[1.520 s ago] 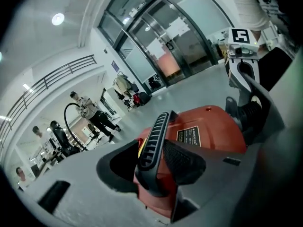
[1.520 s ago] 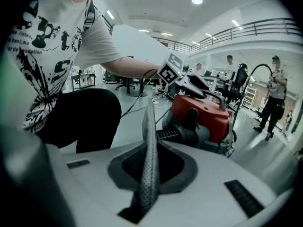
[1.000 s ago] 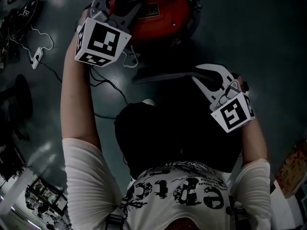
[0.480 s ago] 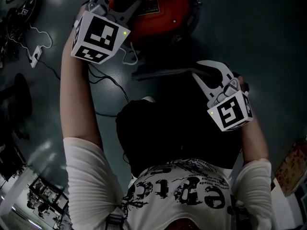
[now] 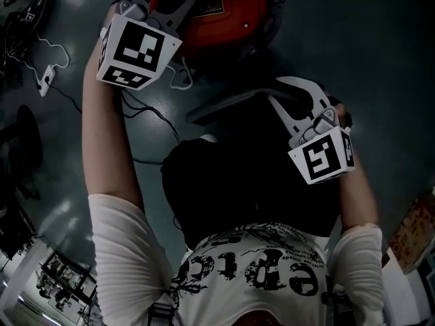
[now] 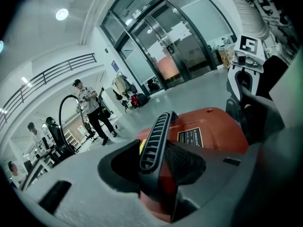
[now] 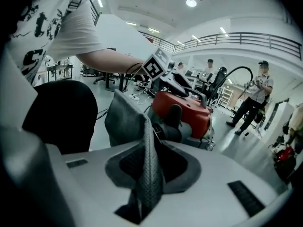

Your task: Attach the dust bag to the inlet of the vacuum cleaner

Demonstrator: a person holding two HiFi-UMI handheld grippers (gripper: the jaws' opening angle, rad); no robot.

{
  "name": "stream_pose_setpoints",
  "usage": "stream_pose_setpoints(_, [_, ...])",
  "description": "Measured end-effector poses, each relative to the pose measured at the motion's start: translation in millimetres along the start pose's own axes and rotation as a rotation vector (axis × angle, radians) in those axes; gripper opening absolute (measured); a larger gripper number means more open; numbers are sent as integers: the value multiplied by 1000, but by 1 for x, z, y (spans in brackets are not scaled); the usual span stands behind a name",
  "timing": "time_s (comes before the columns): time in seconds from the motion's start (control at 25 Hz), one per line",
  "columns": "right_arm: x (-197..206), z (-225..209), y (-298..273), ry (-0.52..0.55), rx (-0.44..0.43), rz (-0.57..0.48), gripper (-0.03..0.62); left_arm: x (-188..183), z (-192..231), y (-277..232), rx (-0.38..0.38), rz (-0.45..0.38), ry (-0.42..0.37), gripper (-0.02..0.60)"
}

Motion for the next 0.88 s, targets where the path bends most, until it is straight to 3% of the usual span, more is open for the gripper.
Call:
stream_pose_setpoints(0.24, [12,0,1,-44,43,-23,60,-1,-1,-1,-14,5,8,147])
stream_pose_setpoints(0.48, [3,7,0,15,148,-60,63,-2,-1,0,1,31,20,147])
stream_pose_setpoints(0.88, [2,-3,-5,-65,164,-51,72,-3,0,-1,2,36,27,149])
Point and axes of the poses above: the fingertips, and each gripper's own axes: y backward along the fingers, z to its left, x out of its underside, the point moved 8 cm from there along y, backward along the fingers, and after that the axes turned 9 degrees about -y, right-handed, at the moved point
